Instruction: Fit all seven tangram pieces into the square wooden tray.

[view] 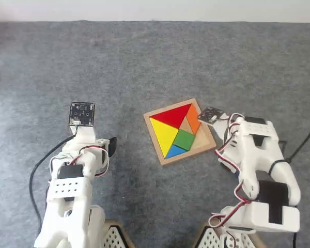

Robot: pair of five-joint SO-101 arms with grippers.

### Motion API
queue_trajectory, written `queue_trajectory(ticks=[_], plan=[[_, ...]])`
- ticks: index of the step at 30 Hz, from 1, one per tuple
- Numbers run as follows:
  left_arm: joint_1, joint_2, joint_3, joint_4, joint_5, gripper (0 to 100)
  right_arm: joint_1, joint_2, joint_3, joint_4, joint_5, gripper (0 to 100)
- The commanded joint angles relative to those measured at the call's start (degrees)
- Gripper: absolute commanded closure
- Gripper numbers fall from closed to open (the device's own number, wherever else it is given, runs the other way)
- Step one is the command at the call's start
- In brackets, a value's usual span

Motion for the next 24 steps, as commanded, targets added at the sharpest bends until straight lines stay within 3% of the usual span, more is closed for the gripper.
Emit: queue_trajectory(ticks=[1, 9, 15, 19, 22, 24], plan=[[0.2, -0.3, -0.1, -1.0, -0.5, 73, 0.4, -0.2, -0.1, -1.5, 0.7, 61.6], [0.2, -0.3, -0.1, -1.0, -0.5, 73, 0.5, -0.3, 0.0, -1.0, 0.3, 63.8], [0.2, -0.3, -0.1, -1.0, -0.5, 73, 0.4, -0.5, -0.8, -1.0, -2.5, 77.9], [0.2, -0.3, -0.1, -1.0, -0.5, 73, 0.5, -0.5, -6.5, 2.9, -7.1, 98.8], [0.2, -0.3, -0.1, -1.0, -0.5, 73, 0.5, -0.5, -12.6, 7.6, -10.5, 96.3], [0.2, -0.3, -0.1, -1.0, -0.5, 73, 0.0, -0.5, -16.3, 10.9, -12.5, 99.7]])
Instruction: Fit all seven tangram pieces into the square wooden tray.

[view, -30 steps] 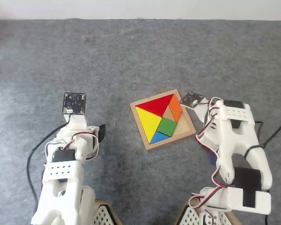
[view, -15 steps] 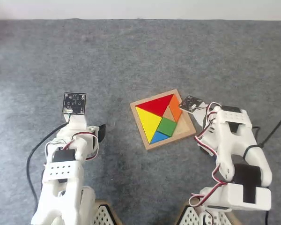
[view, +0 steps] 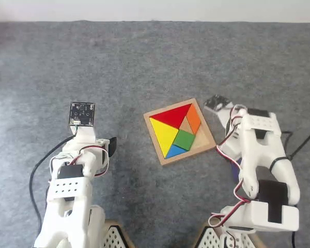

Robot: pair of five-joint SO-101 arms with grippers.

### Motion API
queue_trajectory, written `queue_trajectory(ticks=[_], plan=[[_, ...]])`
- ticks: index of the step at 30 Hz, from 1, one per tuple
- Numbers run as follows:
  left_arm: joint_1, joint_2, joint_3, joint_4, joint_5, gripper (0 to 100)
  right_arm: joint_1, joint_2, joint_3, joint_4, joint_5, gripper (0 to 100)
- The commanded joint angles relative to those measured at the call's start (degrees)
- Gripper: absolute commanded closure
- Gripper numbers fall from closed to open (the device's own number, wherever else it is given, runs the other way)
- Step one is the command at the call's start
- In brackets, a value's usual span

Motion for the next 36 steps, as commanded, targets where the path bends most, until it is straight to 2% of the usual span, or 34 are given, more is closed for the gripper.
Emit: queue_trajectory(ticks=[1, 9, 13, 17, 19, 21, 29, 33, 36], plan=[[0.2, -0.3, 0.0, -1.0, -0.5, 73, -0.7, -0.6, -8.4, 5.9, -4.0, 98.9], [0.2, -0.3, 0.0, -1.0, -0.5, 73, -2.5, -0.6, -12.8, 10.0, -8.7, 99.1], [0.2, -0.3, 0.0, -1.0, -0.5, 73, -2.2, -0.6, -12.9, 12.0, -4.6, 96.7], [0.2, -0.3, 0.0, -1.0, -0.5, 73, -3.7, -0.6, -9.1, 18.9, 5.5, 78.1], [0.2, -0.3, 0.0, -1.0, -0.5, 73, -3.7, -0.6, -5.5, 17.1, 6.0, 67.9], [0.2, -0.3, 0.0, -1.0, -0.5, 73, -2.2, -0.6, -2.2, 13.2, 6.0, 63.5], [0.2, -0.3, 0.0, -1.0, -0.5, 73, 2.5, 0.1, 3.8, -2.7, 2.9, 71.6], [0.2, -0.3, 0.0, -1.0, -0.5, 73, 1.7, 3.0, 5.5, -4.3, 5.4, 78.4], [0.2, -0.3, 0.0, -1.0, -0.5, 73, 0.7, 6.1, 3.5, -1.7, 7.5, 80.8]])
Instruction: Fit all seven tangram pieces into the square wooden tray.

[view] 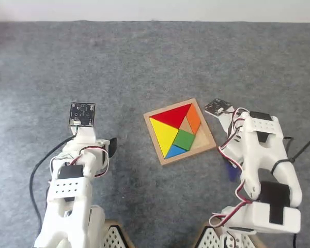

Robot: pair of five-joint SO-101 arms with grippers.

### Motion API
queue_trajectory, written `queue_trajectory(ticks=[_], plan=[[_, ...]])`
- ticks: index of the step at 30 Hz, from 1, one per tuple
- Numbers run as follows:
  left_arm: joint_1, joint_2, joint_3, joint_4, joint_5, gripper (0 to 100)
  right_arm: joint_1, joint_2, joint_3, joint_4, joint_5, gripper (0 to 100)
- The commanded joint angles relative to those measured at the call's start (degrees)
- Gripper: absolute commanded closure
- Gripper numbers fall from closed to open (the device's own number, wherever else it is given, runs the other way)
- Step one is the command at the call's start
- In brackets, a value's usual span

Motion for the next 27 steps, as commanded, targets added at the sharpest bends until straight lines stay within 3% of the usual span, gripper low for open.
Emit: queue_trajectory(ticks=[1, 9, 13, 20, 27], plan=[[0.2, -0.3, -0.4, -1.0, -0.5, 73, -1.1, 4.9, -1.8, 2.1, 2.2, 80.8], [0.2, -0.3, -0.4, -1.0, -0.5, 73, -3.4, 8.8, -3.0, 7.3, 2.9, 81.9], [0.2, -0.3, -0.4, -1.0, -0.5, 73, -1.0, 8.1, -2.4, 8.0, 1.8, 86.3], [0.2, -0.3, -0.4, -1.0, -0.5, 73, 1.0, 2.3, -0.3, 0.6, -9.8, 72.2], [0.3, -0.5, 0.1, -1.2, -0.5, 73, -0.9, -1.5, 2.7, -1.2, -25.8, 71.4]])
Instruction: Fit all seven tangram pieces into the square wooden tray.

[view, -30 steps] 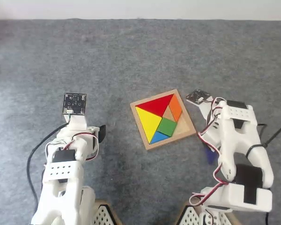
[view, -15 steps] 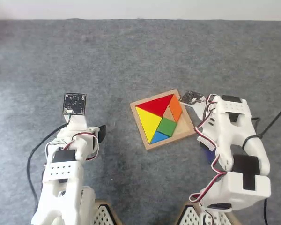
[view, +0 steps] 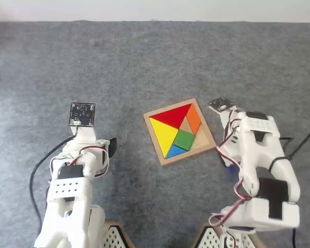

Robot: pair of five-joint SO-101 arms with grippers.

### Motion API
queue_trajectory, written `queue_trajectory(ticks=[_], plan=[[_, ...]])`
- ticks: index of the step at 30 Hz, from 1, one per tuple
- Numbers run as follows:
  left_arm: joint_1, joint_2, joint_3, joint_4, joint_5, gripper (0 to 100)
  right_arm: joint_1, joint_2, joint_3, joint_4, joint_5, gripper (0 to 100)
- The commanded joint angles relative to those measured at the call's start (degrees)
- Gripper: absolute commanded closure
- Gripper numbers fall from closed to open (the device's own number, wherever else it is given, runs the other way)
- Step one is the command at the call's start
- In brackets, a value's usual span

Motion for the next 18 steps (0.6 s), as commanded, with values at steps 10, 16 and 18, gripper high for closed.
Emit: queue_trajectory(ticks=[10, 16, 18], plan=[[0.4, -0.6, 0.5, -1.8, -0.4, 73, 0.8, -16.5, 7.5, 4.3, -7.6, 71.3], [0.4, -0.6, 0.5, -1.7, -0.2, 73, -2.2, -17.0, 10.4, 0.7, -7.4, 71.3], [0.4, -0.6, 0.4, -1.6, -0.1, 73, -2.9, -16.9, 10.6, 0.0, -7.5, 71.3]])
